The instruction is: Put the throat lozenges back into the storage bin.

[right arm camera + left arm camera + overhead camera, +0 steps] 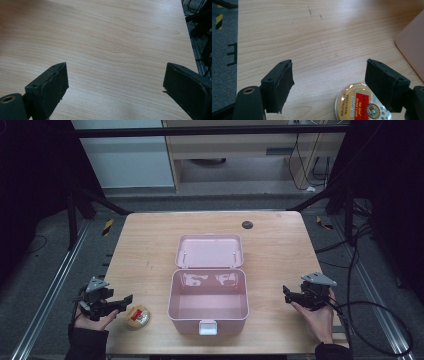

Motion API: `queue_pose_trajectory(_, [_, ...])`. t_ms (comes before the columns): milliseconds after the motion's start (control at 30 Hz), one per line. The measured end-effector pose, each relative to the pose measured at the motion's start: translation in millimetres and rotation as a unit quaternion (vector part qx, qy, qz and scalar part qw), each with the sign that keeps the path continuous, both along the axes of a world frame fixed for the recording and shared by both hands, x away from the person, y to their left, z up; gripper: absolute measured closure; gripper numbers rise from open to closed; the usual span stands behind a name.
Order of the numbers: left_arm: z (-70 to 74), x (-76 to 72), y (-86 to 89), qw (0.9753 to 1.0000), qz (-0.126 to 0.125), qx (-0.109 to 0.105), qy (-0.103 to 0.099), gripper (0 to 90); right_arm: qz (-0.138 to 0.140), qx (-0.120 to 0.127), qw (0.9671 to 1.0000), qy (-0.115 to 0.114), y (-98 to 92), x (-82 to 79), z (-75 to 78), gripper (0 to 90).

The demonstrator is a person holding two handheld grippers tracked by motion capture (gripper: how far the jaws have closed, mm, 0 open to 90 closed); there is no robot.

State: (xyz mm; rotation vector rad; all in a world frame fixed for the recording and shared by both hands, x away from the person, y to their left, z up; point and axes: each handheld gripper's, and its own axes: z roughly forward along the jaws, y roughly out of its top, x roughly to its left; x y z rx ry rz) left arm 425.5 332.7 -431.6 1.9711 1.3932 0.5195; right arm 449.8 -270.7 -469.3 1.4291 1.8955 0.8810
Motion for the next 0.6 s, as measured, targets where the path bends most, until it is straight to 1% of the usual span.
queue_pose_trajectory(33, [1.8,-0.4,-1.1,1.0000,-0.005,0.003,0.005,21.1,0.001,-0.001,1.0000,0.001,0.0,0.1,-0.5,6.1])
queue_pose_trajectory(67, [1.8,-0.4,-1.1,1.0000,-0.005,0.003,0.005,20.7,0.003,-0.001,1.0000,0.000,-0.5,0.2,-1.2,6.1])
queue_pose_trajectory(167, [8.4,-1.9,-5.4,0.9994,-0.022,0.016,0.019,19.8,0.002,0.002,1.0000,0.005,-2.2,-0.3,-2.7,6.0])
queue_pose_trajectory(267, [10.3,-2.2,-7.8,0.9993,-0.027,0.017,0.022,19.6,0.003,0.002,1.0000,0.007,-4.1,-1.5,-3.7,6.0])
queue_pose_trajectory(300, [11.3,-2.0,-8.5,0.9990,-0.031,0.019,0.025,19.4,0.002,0.003,1.0000,0.009,-5.3,-2.6,-4.4,6.0])
queue_pose_trajectory(333, [12.4,-1.3,-10.3,0.9985,-0.037,0.024,0.032,19.2,0.002,0.003,0.9999,0.010,-6.0,-3.2,-4.8,6.0])
queue_pose_trajectory(367, [12.4,-1.3,-10.3,0.9985,-0.037,0.024,0.032,18.8,0.002,0.003,0.9999,0.010,-6.0,-3.2,-4.8,6.0])
queue_pose_trajectory(400, [13.3,-1.1,-11.5,0.9981,-0.040,0.026,0.039,18.8,0.002,-0.006,0.9999,0.009,-7.2,-4.6,-5.7,6.0])
queue_pose_trajectory(433, [13.3,-1.1,-11.5,0.9981,-0.040,0.026,0.039,18.5,0.002,-0.008,0.9999,0.010,-7.4,-5.3,-6.1,6.0])
queue_pose_trajectory(467, [13.4,-1.1,-12.2,0.9978,-0.041,0.026,0.044,18.0,0.003,-0.011,0.9999,0.010,-7.9,-5.8,-6.4,6.0])
queue_pose_trajectory(567, [13.3,-1.7,-14.3,0.9968,-0.046,0.030,0.059,17.9,0.002,-0.012,0.9999,0.012,-8.0,-6.7,-6.5,6.0])
queue_pose_trajectory(600, [11.7,-1.8,-16.2,0.9956,-0.050,0.033,0.072,17.0,0.003,-0.012,0.9999,0.012,-8.1,-6.6,-6.5,5.9])
